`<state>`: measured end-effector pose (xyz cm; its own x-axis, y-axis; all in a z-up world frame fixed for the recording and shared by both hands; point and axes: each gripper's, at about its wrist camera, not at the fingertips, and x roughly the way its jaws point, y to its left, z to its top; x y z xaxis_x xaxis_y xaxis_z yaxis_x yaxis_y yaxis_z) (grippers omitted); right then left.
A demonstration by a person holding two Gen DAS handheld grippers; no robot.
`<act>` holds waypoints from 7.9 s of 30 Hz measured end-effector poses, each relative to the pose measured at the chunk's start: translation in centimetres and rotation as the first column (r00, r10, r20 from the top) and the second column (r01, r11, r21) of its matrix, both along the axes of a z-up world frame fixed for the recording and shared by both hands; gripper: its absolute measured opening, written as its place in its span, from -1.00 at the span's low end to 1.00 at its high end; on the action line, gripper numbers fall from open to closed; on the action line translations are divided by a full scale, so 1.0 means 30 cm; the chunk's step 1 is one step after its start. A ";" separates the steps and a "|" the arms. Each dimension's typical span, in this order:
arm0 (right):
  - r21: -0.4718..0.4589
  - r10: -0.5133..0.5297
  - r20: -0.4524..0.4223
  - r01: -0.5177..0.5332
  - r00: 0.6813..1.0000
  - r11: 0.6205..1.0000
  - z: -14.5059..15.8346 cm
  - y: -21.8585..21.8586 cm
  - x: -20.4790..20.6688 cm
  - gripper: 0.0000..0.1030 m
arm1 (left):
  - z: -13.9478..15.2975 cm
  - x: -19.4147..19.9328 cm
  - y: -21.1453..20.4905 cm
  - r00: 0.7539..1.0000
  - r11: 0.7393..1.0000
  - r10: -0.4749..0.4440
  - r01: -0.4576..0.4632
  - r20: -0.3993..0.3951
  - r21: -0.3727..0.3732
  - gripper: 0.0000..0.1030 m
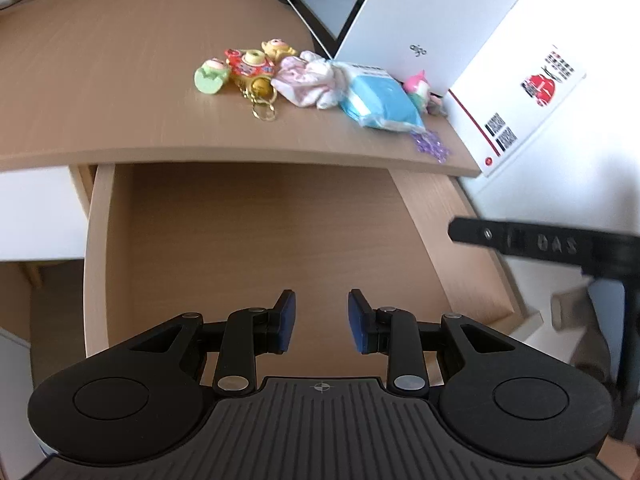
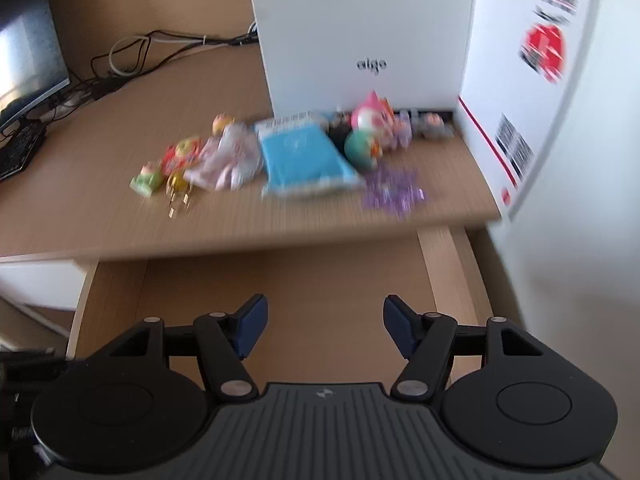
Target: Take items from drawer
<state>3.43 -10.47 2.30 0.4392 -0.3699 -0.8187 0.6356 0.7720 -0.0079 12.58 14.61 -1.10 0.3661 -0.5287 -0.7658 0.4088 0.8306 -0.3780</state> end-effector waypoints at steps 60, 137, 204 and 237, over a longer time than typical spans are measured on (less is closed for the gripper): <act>-0.019 0.015 0.047 -0.014 0.999 1.000 -0.141 0.178 -0.375 0.49 | -0.019 -0.410 0.032 0.965 0.964 0.167 -0.203 0.204 0.174 -0.44; -0.080 0.053 0.024 -0.051 0.998 0.995 -0.302 -0.240 0.175 0.62 | -0.133 0.209 -0.174 0.925 0.943 0.227 -0.287 0.306 0.171 -0.43; -0.226 0.090 0.232 -0.037 0.968 0.973 0.017 0.059 -0.226 1.00 | 0.154 -0.307 -0.223 0.883 0.989 0.119 -0.148 0.454 0.028 -0.46; -0.270 0.099 0.263 -0.025 0.960 0.962 -0.049 0.085 -0.270 1.00 | 0.081 -0.378 -0.268 0.854 0.982 0.102 -0.169 0.510 0.086 -0.68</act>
<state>-4.67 -7.92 0.82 0.6602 -0.5194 -0.5425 0.5926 0.8040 -0.0487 1.23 6.58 1.33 0.7785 -0.3597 -0.5143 0.3949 0.9177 -0.0440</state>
